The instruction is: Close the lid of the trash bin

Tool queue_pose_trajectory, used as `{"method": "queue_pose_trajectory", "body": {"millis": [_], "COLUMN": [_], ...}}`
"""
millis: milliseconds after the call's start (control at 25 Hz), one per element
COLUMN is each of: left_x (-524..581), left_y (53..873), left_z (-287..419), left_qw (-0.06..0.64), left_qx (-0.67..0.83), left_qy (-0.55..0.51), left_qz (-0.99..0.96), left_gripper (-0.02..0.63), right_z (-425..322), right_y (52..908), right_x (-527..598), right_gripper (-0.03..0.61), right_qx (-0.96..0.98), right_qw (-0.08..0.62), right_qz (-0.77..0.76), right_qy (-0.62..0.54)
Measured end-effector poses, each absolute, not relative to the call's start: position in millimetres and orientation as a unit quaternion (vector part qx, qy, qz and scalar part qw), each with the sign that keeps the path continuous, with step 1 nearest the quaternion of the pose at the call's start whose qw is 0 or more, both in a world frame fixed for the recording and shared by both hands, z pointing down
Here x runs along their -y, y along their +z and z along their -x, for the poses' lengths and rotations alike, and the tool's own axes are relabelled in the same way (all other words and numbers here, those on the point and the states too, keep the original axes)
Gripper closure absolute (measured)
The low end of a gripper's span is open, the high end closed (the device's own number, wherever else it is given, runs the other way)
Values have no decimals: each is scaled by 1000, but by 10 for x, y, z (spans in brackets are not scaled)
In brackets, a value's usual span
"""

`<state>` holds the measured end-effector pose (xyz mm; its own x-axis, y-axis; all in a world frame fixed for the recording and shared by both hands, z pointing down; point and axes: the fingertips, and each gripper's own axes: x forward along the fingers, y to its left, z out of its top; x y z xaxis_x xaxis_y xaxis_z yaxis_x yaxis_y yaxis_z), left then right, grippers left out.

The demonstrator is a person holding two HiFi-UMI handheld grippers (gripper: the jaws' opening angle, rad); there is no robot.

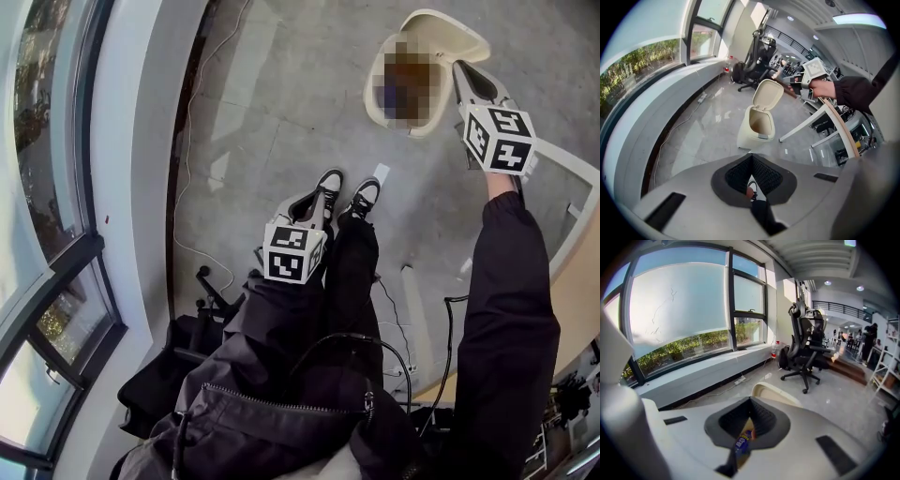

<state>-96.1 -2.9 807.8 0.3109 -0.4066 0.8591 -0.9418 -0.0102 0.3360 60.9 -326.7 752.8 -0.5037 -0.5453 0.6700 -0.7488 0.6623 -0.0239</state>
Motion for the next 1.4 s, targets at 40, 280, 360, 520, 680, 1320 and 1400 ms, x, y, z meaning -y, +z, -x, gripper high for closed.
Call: {"method": "queue_pose_trajectory", "body": {"millis": [40,280,360,520,680,1320,1400], "left_x": [28,25,28,16,11,-43,-89], "left_y": [8093,8123,8126,8145,8180,8235,8234], "left_z": [972,1045,1059,1058,1033,892,892], "left_qw": [480,485,489,494,496,499,499], "left_qx": [517,520,520,518,513,500,498], "left_qy": [280,281,278,277,280,284,287], "left_qz": [-651,-644,-643,-641,-642,-649,-649], "left_gripper": [618,618,618,618,618,618,618], "right_z": [-620,-667,-674,-743,-800,-704,-686], "right_y": [7527,7562,7599,7756,7961,8237,8294], "right_x": [3379,3860,3951,4066,4120,3153,2949], "right_gripper": [575,548,506,444,393,364,364], "right_qx": [851,848,846,833,821,843,845], "right_qw": [325,360,385,442,486,442,430], "right_qz": [-382,-371,-352,-321,-287,-205,-195], "right_qy": [153,118,107,89,89,225,251]}}
